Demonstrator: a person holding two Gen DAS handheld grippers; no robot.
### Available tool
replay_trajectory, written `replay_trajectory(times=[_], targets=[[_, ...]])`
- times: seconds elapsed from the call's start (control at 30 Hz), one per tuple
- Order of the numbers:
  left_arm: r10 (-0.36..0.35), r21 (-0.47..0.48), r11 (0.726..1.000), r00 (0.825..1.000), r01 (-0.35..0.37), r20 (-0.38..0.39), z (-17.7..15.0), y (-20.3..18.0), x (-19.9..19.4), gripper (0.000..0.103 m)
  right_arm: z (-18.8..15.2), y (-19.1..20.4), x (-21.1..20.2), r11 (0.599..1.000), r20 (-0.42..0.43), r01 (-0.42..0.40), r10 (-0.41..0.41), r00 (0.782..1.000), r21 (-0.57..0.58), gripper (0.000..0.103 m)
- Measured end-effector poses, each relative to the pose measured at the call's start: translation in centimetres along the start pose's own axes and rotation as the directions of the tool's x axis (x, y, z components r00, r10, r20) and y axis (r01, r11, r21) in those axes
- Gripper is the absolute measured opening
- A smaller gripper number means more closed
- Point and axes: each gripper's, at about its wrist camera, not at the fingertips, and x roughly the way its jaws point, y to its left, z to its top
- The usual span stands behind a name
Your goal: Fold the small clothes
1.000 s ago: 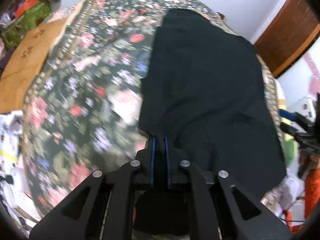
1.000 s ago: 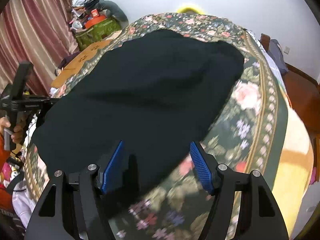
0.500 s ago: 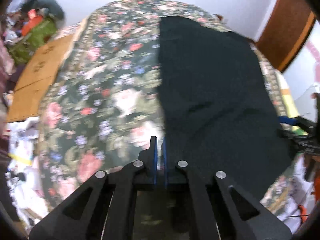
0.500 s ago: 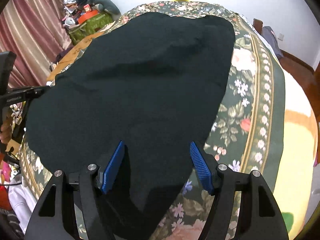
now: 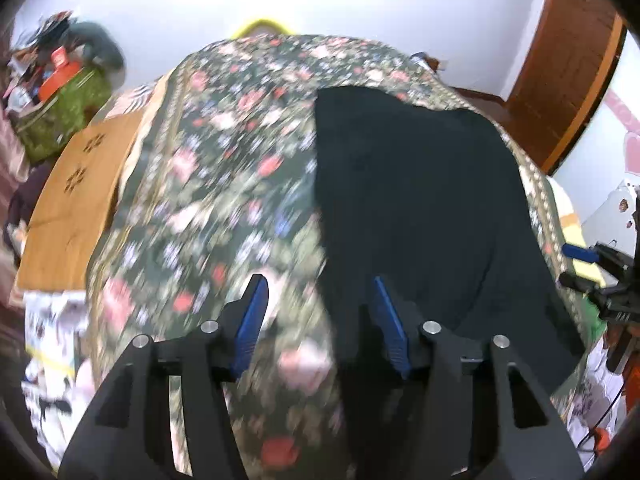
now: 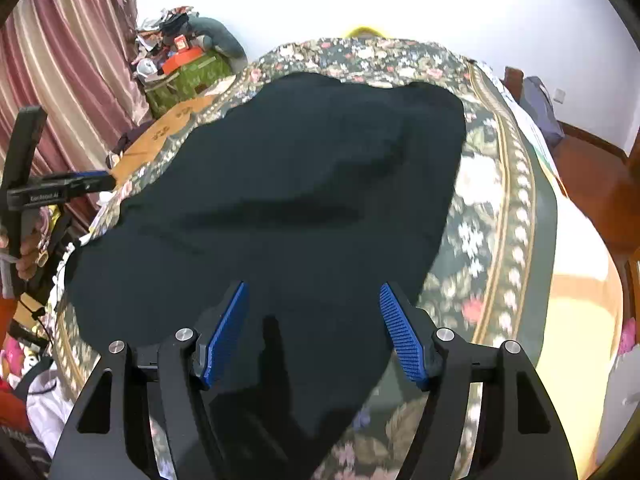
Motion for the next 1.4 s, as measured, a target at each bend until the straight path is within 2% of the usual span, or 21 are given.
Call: replay_trajectory(times=[0.1,0.23,0.3,0.33,0.37,0.4,0.53,0.6,0.63,0.67,0.77,0.83,0.9,0.93,1.0,1.03,1.07,1.17,1.27,1.4], targets=[[-0.029,-0.014,0.999,0.999,0.029,-0.029,2.2,-0.4,2.7,0.054,0.2,-0.4,1.4,1.0,-0.012,0.0,0.0,1.0,0.009,0.064],[-0.064,-0.051,0.997,0.99,0.058,-0.124,4.2,-0.2,7.9,0.054,-0.5,-0.6,3.2,1.0,-0.052,-0.007,0.008,0.999,0.016,0.064],[-0.091,-0.056,0.995,0.986,0.083,-0.143,4.5,0.0,9.3,0.048,-1.0,-0.8,3.7,1.0,-0.063,-0.017,0.018,0.998,0.025,0.064],[-0.111,-0.058,0.993,0.985,0.104,-0.133,4.6,0.0,9.4,0.035,-1.2,-0.9,3.7,0.999,-0.053,-0.027,0.029,0.998,0.037,0.064],[-0.135,-0.062,0.99,0.983,0.127,-0.127,4.7,0.1,9.5,0.028,-1.3,-1.0,3.6,0.998,-0.05,-0.033,0.036,0.998,0.047,0.064],[-0.138,-0.065,0.989,0.983,0.131,-0.124,4.6,0.2,9.6,0.028,-1.4,-1.2,3.5,0.998,-0.052,-0.035,0.038,0.998,0.053,0.064],[-0.075,-0.041,0.997,0.993,0.071,-0.091,4.1,0.1,9.3,0.029,-2.1,-1.4,2.9,0.998,-0.051,-0.03,0.033,0.998,0.06,0.064],[0.056,-0.026,0.998,0.996,-0.057,-0.063,3.7,0.3,8.7,0.026,-2.5,-1.9,2.4,0.997,-0.053,-0.028,0.032,0.998,0.071,0.064],[0.128,-0.013,0.992,0.99,-0.129,-0.06,3.5,0.6,8.6,0.02,-2.8,-2.1,2.2,0.997,-0.054,-0.022,0.026,0.998,0.072,0.064],[0.16,-0.001,0.987,0.985,-0.16,-0.069,3.2,0.9,8.7,0.019,-3.0,-2.2,1.9,0.997,-0.059,-0.011,0.016,0.998,0.07,0.064],[0.163,0.005,0.987,0.98,-0.163,-0.114,1.9,2.5,8.3,0.019,-3.3,-2.7,1.3,0.997,-0.085,0.009,-0.003,0.996,0.076,0.064],[0.169,0.003,0.986,0.981,-0.169,-0.095,1.0,3.3,6.6,0.019,-3.5,-2.9,0.6,0.997,-0.096,0.034,-0.027,0.995,0.072,0.064],[0.143,-0.015,0.989,0.987,-0.145,-0.067,0.3,4.1,4.3,0.021,-3.6,-3.1,-0.3,0.996,-0.102,0.063,-0.056,0.993,0.068,0.064],[0.125,-0.025,0.992,0.99,-0.127,-0.057,0.0,4.4,3.2,0.025,-3.6,-3.2,-0.8,0.995,-0.096,0.063,-0.055,0.994,0.075,0.064],[0.099,-0.041,0.994,0.994,-0.101,-0.04,-0.7,4.5,1.0,0.042,-3.7,-3.3,-2.0,0.994,-0.077,0.055,-0.048,0.996,0.094,0.064],[0.09,-0.044,0.995,0.995,-0.092,-0.031,-1.0,4.5,0.2,0.054,-3.8,-3.3,-2.6,0.994,-0.067,0.057,-0.05,0.996,0.096,0.064],[0.078,-0.044,0.996,0.997,-0.079,-0.018,-1.5,4.2,-0.8,0.06,-3.8,-3.1,-3.2,0.994,-0.058,0.061,-0.056,0.997,0.091,0.064],[0.033,-0.028,0.999,0.999,-0.033,-0.016,-2.8,3.0,-2.4,0.064,-4.2,-2.4,-4.4,0.995,-0.041,0.057,-0.054,0.998,0.079,0.064],[-0.022,-0.016,1.0,0.999,0.021,-0.046,-4.6,1.4,-2.8,0.069,-4.6,-1.9,-4.4,0.996,-0.049,0.041,-0.037,0.998,0.081,0.064],[-0.074,-0.026,0.997,0.992,0.072,-0.099,-6.5,0.2,-2.1,0.069,-5.4,-1.8,-3.4,0.994,-0.075,0.009,0.0,0.997,0.112,0.064]])
